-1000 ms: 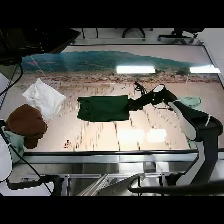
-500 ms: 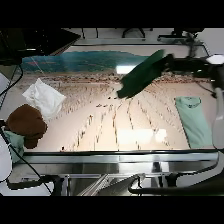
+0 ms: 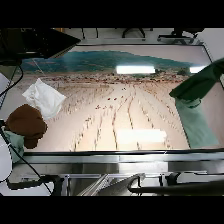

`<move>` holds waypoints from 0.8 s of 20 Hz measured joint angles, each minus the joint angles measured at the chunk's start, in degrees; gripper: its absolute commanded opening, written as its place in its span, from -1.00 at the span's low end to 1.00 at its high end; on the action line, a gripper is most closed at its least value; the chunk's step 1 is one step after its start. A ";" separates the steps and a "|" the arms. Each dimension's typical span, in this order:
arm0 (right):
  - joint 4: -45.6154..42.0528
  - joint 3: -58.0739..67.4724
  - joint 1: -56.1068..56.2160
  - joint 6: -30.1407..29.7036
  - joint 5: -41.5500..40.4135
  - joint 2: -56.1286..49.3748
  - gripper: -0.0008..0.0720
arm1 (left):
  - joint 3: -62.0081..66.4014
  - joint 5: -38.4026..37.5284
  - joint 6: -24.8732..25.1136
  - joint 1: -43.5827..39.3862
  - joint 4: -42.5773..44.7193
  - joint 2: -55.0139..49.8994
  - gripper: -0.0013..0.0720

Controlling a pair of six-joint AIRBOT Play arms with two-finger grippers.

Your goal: Fold the shirts.

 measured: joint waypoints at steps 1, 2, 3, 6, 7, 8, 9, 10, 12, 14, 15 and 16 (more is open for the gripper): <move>-3.43 0.02 -1.01 2.25 1.53 0.96 -0.94 | 0.00 -0.07 0.09 0.00 0.00 0.00 -0.92; -7.48 0.02 -1.73 4.66 3.28 1.95 -0.94 | 0.00 -0.15 0.17 0.00 -0.02 0.00 -0.92; -12.31 0.02 -2.27 7.54 5.38 2.99 -0.94 | 0.00 -0.28 0.52 0.00 0.00 0.00 -0.92; -26.36 -0.72 -3.15 15.23 12.00 5.55 -0.93 | 0.00 -0.46 1.27 0.00 0.00 0.00 -0.92; -30.56 -1.57 -3.30 17.09 13.97 6.21 -0.93 | 0.00 -0.46 1.64 0.00 0.02 0.00 -0.92; -34.05 -2.78 -3.39 18.62 15.67 6.71 -0.93 | 0.00 -0.46 1.88 0.00 0.02 0.00 -0.92; -36.81 -4.13 -3.45 19.71 16.96 7.06 -0.93 | 0.00 -0.48 2.05 0.00 0.02 0.00 -0.92; -39.08 -5.66 -3.48 20.57 17.97 7.32 -0.84 | 0.00 -0.48 2.23 0.00 0.02 0.00 -0.92; -42.91 -9.11 -3.58 21.88 20.17 7.63 0.42 | 0.00 -0.70 2.45 0.00 0.02 0.00 -0.92; -44.89 -11.43 -3.58 22.51 21.18 7.52 0.39 | 0.00 -1.27 2.47 0.00 0.02 0.00 -0.92; -45.44 -12.17 -3.58 22.73 21.40 7.32 0.39 | 0.00 -1.46 2.47 0.00 0.04 0.00 -0.92; -46.07 -12.63 -3.58 23.10 21.86 7.08 0.39 | 0.00 -1.66 2.47 0.00 0.04 0.00 -0.92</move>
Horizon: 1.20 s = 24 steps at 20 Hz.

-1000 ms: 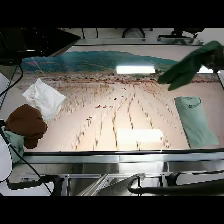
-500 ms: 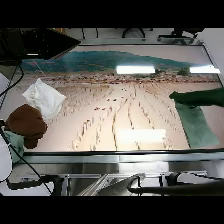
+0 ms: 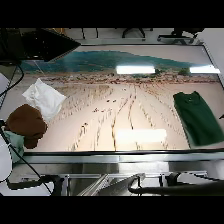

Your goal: Fold the shirts.

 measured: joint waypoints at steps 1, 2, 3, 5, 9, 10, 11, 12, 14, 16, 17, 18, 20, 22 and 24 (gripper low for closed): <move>-0.37 -0.17 0.00 0.02 -0.04 -0.28 0.39 | 0.00 -0.13 0.02 0.00 0.00 0.00 -0.92; -0.59 -0.28 0.00 0.24 0.11 -0.57 0.39 | 0.00 -0.22 0.00 0.00 -0.02 0.00 -0.92; -0.81 -0.31 0.00 0.26 0.09 -0.76 0.39 | 0.00 -0.35 0.02 0.00 0.00 0.00 -0.92; -0.26 -0.35 0.02 0.42 -0.72 -1.03 -0.42 | 0.00 -0.39 0.02 0.00 -0.02 0.00 -0.92; 7.17 -0.57 1.40 -1.20 -4.07 -1.09 -0.76 | 0.00 -0.31 0.50 -0.02 1.27 0.00 -0.93; 8.96 -1.05 2.95 -2.23 -5.25 -0.66 -0.94 | -0.02 -0.26 0.66 -0.20 2.91 0.00 -0.93; 10.36 -2.01 5.14 -3.10 -6.78 0.20 -0.94 | -0.24 -0.07 0.68 -0.55 4.83 0.07 -0.93; 11.37 -3.41 7.74 -4.09 -8.44 1.33 -0.94 | -1.16 0.13 0.68 -1.05 6.80 0.42 -0.93; 12.68 -8.04 14.58 -5.88 -13.20 4.83 -0.94 | -4.98 1.38 0.87 -2.36 10.14 1.95 -0.93; 13.53 -14.36 22.80 -7.32 -18.95 9.05 -0.94 | -11.17 3.39 0.90 -3.89 14.80 4.33 -0.93; 13.90 -17.55 26.84 -7.85 -21.86 11.10 -0.94 | -14.73 4.59 0.90 -4.70 17.40 5.79 -0.93; 13.90 -20.83 31.04 -8.48 -24.87 13.09 -0.94 | -18.75 5.84 0.90 -5.66 20.06 7.41 -0.93; 14.27 -25.99 38.45 -9.25 -30.36 15.98 -0.94 | -26.40 8.39 0.90 -7.28 24.46 10.51 -0.93; 14.29 -28.87 44.02 -9.84 -34.21 17.44 -0.94 | -32.35 10.25 0.92 -8.33 26.99 13.03 -0.93; 14.36 -30.38 47.84 -10.21 -36.54 18.14 -0.94 | -36.50 11.41 1.05 -8.85 28.44 15.02 -0.93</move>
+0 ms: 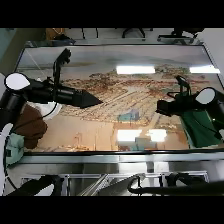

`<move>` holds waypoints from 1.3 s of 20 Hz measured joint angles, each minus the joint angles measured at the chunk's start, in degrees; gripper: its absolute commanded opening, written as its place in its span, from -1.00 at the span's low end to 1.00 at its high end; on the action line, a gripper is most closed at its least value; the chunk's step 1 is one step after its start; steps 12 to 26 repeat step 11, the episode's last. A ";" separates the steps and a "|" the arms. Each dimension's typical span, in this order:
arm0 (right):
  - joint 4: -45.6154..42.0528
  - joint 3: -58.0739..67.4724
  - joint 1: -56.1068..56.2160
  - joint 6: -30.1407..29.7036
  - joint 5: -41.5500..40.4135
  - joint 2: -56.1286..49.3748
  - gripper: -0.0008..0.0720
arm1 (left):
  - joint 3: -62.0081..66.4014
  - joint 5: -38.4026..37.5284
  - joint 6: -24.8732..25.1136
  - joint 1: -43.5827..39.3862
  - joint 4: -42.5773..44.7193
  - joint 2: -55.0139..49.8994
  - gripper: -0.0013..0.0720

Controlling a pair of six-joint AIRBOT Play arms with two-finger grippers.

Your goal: Fold the shirts.

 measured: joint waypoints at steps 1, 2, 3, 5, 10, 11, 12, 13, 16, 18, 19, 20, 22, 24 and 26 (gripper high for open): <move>0.02 -0.46 1.25 -0.20 -0.74 0.22 -0.94 | -1.60 0.44 0.00 -0.15 0.59 0.94 -0.93; 0.02 -0.76 2.08 -0.24 -1.18 0.35 -0.94 | -2.78 0.83 0.00 -0.26 0.85 1.75 -0.93; 0.07 -1.01 2.73 -0.39 -1.57 0.46 -0.94 | -3.69 1.05 0.02 -0.37 1.16 2.51 -0.93; 0.13 -1.27 3.48 -0.42 -1.99 0.59 -0.94 | -4.76 1.57 0.02 -0.46 1.49 3.69 -0.93; 0.13 -1.51 4.13 -0.61 -2.49 0.68 -0.94 | -5.68 2.19 0.04 -0.52 1.84 4.81 -0.93; 0.15 -1.51 4.20 -0.61 -2.60 0.68 -0.94 | -5.75 2.32 0.04 -0.52 1.86 4.87 -0.93; 0.15 -1.51 4.20 -0.61 -2.60 0.68 -0.94 | -5.75 2.32 0.04 -0.52 1.86 4.87 -0.93; 0.15 -1.51 4.20 -0.61 -2.60 0.68 -0.94 | -5.75 2.32 0.04 -0.52 1.86 4.87 -0.93; 0.15 -1.51 4.20 -0.61 -2.60 0.68 -0.94 | -5.75 2.32 0.04 -0.52 1.86 4.87 -0.93; 0.15 -1.51 4.20 -0.61 -2.60 0.68 -0.94 | -5.75 2.32 0.04 -0.52 1.86 4.87 -0.93; 0.15 -1.51 4.20 -0.61 -2.60 0.68 -0.94 | -5.75 2.32 0.04 -0.52 1.86 4.87 -0.93; 0.15 -1.51 4.20 -0.61 -2.60 0.68 -0.94 | -5.75 2.32 0.04 -0.52 1.86 4.87 -0.93; 0.15 -1.51 4.20 -0.61 -2.60 0.68 -0.94 | -5.75 2.32 0.04 -0.52 1.86 4.87 -0.93; 0.15 -1.51 4.20 -0.61 -2.60 0.68 -0.94 | -5.75 2.32 0.04 -0.52 1.86 4.87 -0.93; 0.15 -1.51 4.20 -0.61 -2.60 0.68 -0.94 | -5.75 2.32 0.04 -0.52 1.86 4.87 -0.93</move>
